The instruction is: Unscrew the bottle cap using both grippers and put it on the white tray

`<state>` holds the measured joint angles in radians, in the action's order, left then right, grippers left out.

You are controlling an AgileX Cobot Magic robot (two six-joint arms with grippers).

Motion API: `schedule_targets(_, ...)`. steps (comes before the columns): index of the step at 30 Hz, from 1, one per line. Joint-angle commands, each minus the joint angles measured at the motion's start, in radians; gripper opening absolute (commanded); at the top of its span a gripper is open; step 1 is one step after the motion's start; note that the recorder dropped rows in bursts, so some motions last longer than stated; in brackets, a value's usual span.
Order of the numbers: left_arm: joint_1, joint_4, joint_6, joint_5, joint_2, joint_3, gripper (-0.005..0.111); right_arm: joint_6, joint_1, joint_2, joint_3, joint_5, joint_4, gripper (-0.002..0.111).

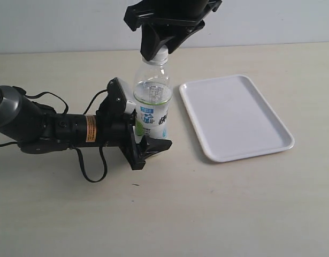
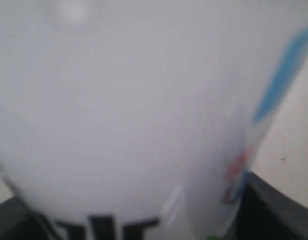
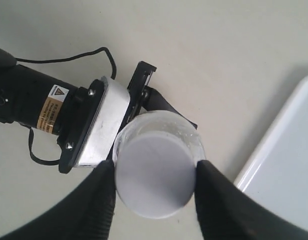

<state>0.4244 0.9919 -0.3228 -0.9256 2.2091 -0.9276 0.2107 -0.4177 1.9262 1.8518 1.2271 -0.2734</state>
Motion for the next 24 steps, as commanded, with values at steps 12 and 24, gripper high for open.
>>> schedule_targets(12,0.005,-0.016,0.005,-0.033,-0.016,-0.006,0.000,0.760,-0.001,0.006,0.000,-0.006,-0.019,0.000)
schedule_targets(24,0.005,-0.016,0.009,-0.033,-0.016,-0.006,0.000,1.052,-0.001,0.006,0.000,-0.006,-0.015,0.000)
